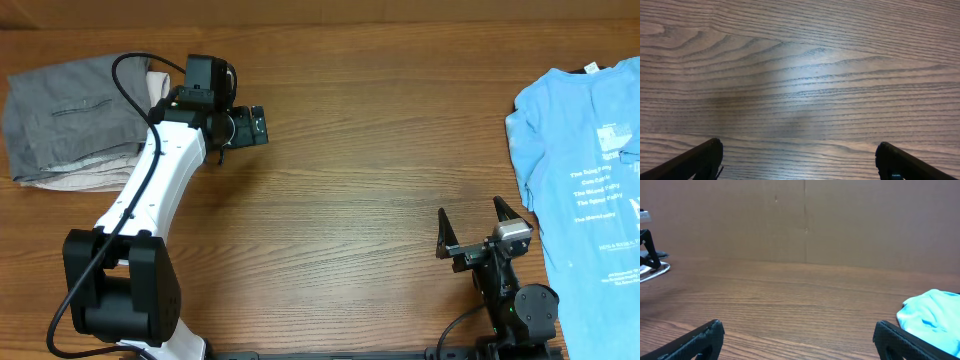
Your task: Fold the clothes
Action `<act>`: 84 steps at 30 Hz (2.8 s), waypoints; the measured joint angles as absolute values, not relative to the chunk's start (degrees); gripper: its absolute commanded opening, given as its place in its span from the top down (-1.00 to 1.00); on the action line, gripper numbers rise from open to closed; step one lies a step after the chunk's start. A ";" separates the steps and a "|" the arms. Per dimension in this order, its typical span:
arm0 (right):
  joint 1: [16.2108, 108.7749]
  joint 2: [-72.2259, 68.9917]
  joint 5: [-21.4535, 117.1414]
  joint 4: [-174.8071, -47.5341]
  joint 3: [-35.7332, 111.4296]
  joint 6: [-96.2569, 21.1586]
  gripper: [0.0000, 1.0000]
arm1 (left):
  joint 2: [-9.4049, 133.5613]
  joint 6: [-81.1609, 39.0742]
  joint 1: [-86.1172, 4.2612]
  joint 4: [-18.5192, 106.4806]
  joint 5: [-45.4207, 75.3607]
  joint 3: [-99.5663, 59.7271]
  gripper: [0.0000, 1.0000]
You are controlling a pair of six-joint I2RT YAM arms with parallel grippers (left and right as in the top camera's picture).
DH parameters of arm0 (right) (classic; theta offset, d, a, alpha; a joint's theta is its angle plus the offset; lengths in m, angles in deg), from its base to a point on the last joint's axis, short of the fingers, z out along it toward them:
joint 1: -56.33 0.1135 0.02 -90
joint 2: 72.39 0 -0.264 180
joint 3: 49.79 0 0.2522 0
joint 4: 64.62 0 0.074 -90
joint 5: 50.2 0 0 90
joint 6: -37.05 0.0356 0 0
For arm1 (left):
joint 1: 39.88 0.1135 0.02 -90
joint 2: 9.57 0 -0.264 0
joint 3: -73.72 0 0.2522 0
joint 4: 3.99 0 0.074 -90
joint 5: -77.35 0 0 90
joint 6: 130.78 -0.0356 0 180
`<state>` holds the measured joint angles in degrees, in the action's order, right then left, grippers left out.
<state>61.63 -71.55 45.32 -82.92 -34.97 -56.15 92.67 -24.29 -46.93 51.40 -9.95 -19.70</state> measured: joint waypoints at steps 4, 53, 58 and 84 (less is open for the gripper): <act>61.63 -71.55 45.34 -82.94 -34.99 -56.15 -1.00 | 92.67 -24.27 -46.93 51.42 -9.95 -19.70 -1.00; 61.63 -71.55 45.34 -82.99 -34.97 -56.15 -1.00 | 22.66 -24.29 -46.93 55.58 -9.95 -11.88 -1.00; 61.63 -71.55 45.34 -82.94 -34.97 -56.13 -1.00 | 12.98 -24.29 -46.93 56.52 -9.97 -2.00 -1.00; 61.63 -71.55 45.34 -82.99 -34.97 -56.17 -1.00 | -8.62 -23.37 -45.77 10.22 -11.04 52.82 -1.00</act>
<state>61.63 -71.55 45.34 -82.99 -34.97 -56.17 -8.62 -23.37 -45.77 10.22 -11.04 52.82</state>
